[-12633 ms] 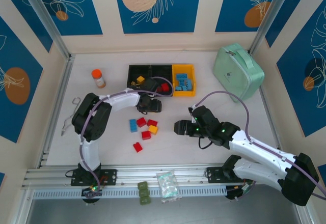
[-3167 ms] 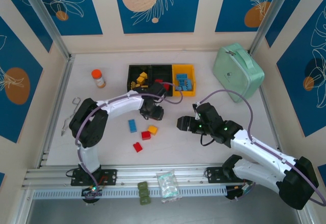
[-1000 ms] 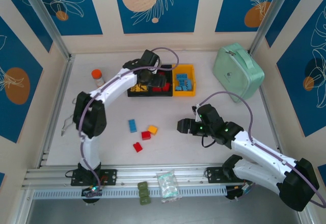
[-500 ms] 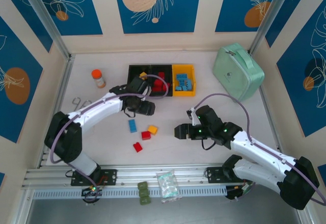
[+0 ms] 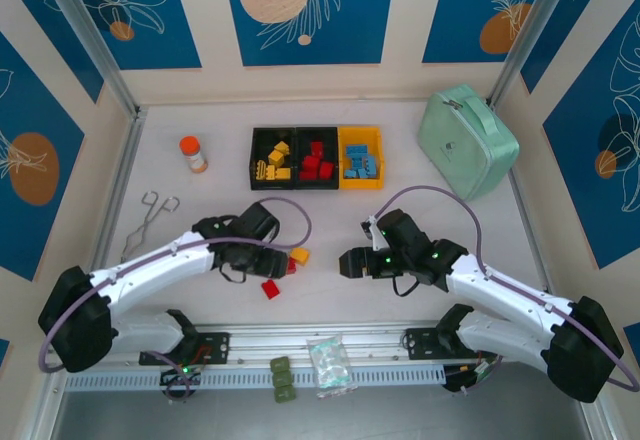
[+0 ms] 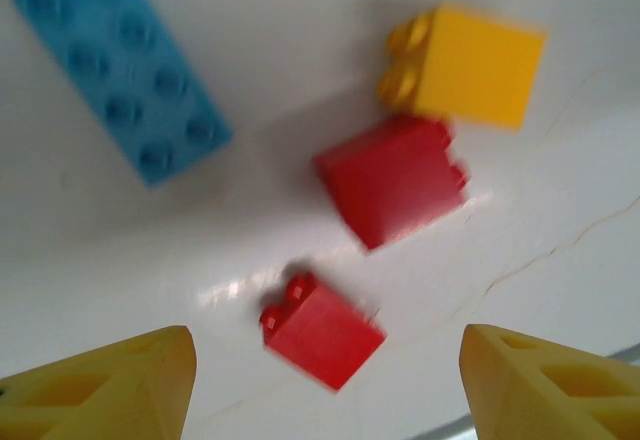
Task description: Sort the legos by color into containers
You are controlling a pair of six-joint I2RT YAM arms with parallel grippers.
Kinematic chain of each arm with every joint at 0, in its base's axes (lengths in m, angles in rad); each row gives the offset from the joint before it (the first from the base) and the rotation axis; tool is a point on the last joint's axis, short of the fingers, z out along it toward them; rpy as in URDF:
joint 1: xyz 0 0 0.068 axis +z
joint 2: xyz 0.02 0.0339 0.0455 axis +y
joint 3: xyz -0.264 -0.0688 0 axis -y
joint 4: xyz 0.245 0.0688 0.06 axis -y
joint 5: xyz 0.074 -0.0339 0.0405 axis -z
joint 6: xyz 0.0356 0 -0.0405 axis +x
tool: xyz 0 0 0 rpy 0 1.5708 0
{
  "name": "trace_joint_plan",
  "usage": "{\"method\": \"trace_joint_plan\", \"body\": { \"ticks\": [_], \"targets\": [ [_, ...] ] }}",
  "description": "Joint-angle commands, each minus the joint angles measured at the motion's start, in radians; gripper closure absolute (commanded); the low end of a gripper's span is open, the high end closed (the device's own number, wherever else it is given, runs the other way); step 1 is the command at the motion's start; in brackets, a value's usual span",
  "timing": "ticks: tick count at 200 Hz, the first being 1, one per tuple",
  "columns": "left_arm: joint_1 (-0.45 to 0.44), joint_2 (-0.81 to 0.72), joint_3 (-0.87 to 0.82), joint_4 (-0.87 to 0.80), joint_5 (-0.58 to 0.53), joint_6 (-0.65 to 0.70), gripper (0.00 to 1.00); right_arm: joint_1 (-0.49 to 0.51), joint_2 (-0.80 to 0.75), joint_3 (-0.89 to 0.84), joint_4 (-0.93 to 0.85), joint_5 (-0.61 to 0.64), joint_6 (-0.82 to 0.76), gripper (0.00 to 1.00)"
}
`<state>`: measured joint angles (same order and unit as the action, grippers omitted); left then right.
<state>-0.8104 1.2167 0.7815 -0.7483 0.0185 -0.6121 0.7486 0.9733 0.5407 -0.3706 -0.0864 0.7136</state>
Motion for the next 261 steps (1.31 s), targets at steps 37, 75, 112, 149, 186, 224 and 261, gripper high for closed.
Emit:
{"method": "trace_joint_plan", "body": {
  "ticks": [37,75,112,149,186,224,261],
  "targets": [
    [-0.03,-0.066,-0.132,0.004,0.053,-0.216,0.27,0.029,0.034,-0.003,0.016,0.005,-0.007,0.27],
    [-0.054,0.008,-0.133,0.09,0.066,-0.251,0.26,0.042,0.045,-0.003,0.015,0.025,-0.005,0.27],
    [-0.077,0.124,-0.104,0.115,0.055,-0.255,0.28,0.042,0.025,-0.023,0.018,0.041,0.004,0.27],
    [-0.103,0.213,-0.077,0.096,0.0,-0.26,0.39,0.038,0.003,-0.039,0.021,0.054,0.011,0.27],
    [-0.104,0.228,-0.079,0.102,-0.018,-0.252,0.54,0.037,0.004,-0.042,0.03,0.054,0.015,0.27],
    [-0.104,0.192,-0.079,0.084,-0.044,-0.232,0.63,0.035,0.008,-0.042,0.035,0.057,0.017,0.27],
    [-0.094,0.132,-0.03,0.013,-0.094,-0.192,0.66,0.035,0.01,-0.033,0.032,0.06,0.012,0.27]
  ]
}}
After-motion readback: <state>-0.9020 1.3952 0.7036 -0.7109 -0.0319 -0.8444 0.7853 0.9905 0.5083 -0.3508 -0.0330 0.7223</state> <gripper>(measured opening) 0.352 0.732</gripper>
